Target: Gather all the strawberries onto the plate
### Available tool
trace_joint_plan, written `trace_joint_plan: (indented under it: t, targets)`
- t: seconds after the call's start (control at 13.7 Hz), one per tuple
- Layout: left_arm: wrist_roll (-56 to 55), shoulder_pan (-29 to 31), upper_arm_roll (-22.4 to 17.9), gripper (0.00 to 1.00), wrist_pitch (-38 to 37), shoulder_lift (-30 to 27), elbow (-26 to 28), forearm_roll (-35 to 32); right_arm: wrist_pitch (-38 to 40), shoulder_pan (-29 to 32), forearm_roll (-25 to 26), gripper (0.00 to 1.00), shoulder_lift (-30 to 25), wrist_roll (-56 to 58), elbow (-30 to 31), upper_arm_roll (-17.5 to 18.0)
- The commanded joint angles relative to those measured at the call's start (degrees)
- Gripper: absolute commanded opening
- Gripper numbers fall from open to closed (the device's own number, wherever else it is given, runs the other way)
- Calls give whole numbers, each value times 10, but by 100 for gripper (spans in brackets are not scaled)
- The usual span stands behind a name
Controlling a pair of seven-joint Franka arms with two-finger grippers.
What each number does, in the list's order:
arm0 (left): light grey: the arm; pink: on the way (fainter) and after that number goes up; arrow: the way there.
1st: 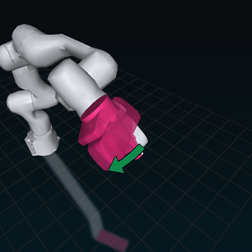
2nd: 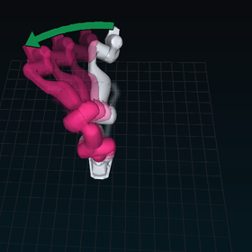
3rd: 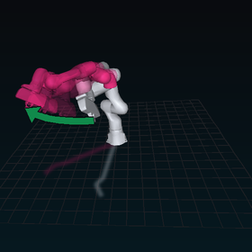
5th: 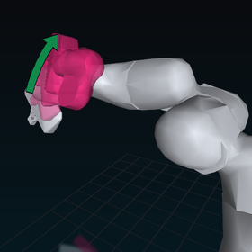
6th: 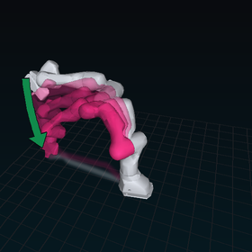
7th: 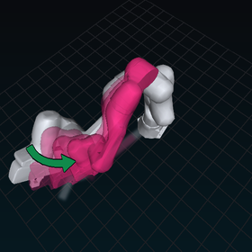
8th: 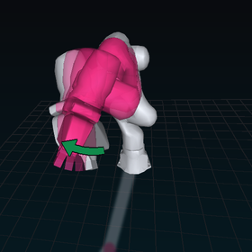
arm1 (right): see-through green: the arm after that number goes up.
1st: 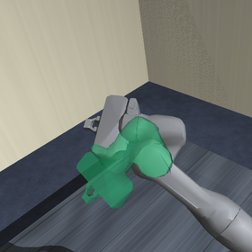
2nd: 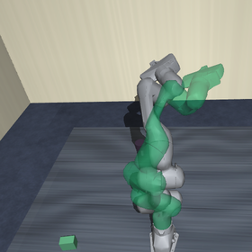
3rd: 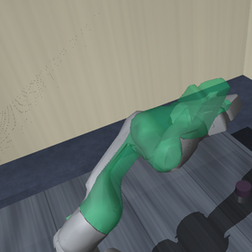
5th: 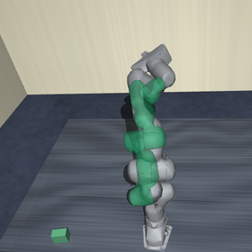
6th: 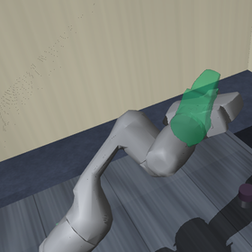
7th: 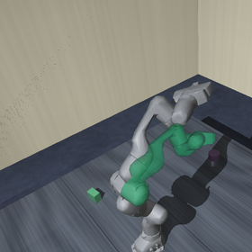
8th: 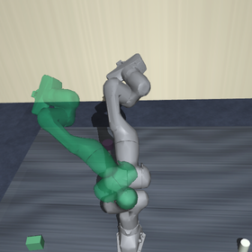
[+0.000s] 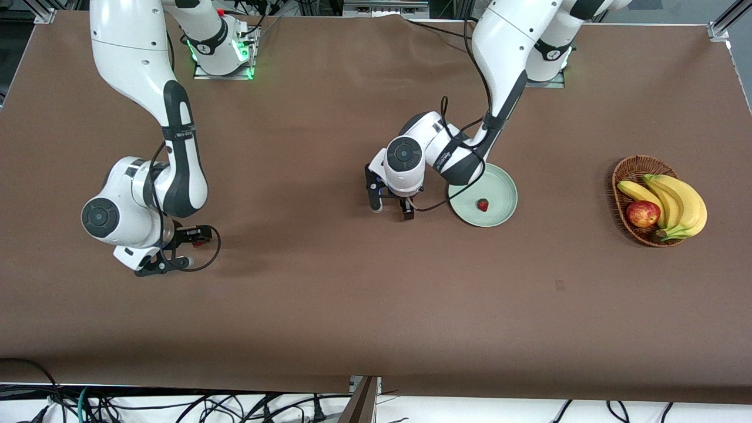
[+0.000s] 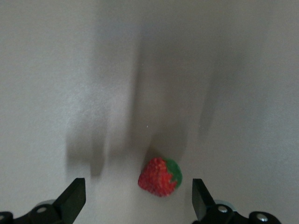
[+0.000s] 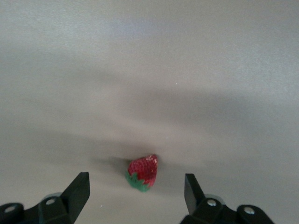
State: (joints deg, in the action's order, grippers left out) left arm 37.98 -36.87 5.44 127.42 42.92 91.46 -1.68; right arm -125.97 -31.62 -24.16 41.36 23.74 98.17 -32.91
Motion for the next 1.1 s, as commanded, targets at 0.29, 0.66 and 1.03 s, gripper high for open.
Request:
trace_joint_plan:
  t: [0.29,0.66,1.03]
  targets:
    - [6,-16,-5,85,40,10,12,-12,-17,24,-19,53,20,20,1,26]
    - [7,-13,-5,71,36,8,20,-12,-2,39,-20,23,14,23,-1,50]
    - [7,-12,-4,15,29,3,22,-12,77,-10,-24,19,-36,-65,-10,51]
